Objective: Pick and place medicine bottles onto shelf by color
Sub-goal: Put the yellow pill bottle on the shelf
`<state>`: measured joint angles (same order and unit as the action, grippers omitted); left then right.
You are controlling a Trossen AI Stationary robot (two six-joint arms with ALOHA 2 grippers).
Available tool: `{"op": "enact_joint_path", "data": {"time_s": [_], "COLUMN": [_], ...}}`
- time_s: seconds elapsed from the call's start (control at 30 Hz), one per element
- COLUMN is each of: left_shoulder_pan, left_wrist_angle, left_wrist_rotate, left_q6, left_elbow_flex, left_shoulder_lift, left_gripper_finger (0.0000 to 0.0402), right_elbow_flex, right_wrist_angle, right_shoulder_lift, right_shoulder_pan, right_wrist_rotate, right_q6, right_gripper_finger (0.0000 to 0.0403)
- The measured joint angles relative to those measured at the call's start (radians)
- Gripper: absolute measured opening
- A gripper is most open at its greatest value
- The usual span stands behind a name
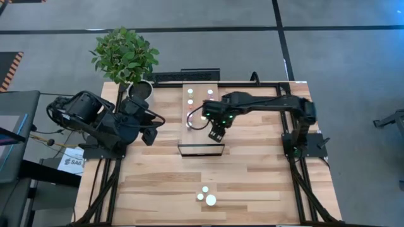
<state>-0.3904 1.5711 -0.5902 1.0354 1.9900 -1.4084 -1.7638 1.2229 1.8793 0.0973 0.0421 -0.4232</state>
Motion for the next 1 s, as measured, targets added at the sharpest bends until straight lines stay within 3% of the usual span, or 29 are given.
{"op": "enact_joint_path", "data": {"time_s": [0.23,0.47,0.63,0.83,1.0], "left_shoulder_pan": [0.0,0.0,-0.005,-0.026,-0.053], "left_wrist_angle": [-0.032,-0.168,-0.303,-0.449,-0.511], "left_wrist_rotate": [-0.049,-0.048,-0.027,-0.007,-0.006], "left_q6": [0.083,0.132,0.137,0.174,0.205], "left_elbow_flex": [-0.022,-0.051,-0.052,-0.053,-0.053], "left_shoulder_lift": [-0.02,-0.099,-0.188,-0.286,-0.336], "left_gripper_finger": [0.0158,0.0158,0.0158,0.0158,0.0158], "right_elbow_flex": [0.0,0.004,0.089,0.191,0.248], "right_wrist_angle": [0.094,0.341,0.324,0.322,0.348], "right_shoulder_lift": [-0.209,-0.369,-0.463,-0.547,-0.571], "right_shoulder_pan": [-0.068,-0.193,-0.317,-0.482,-0.568], "right_wrist_rotate": [-0.035,-0.049,-0.063,-0.175,-0.177], "right_q6": [0.08,0.102,0.083,-0.066,-0.282], "right_gripper_finger": [0.0224,0.0225,0.0225,0.0218,0.0218]}}
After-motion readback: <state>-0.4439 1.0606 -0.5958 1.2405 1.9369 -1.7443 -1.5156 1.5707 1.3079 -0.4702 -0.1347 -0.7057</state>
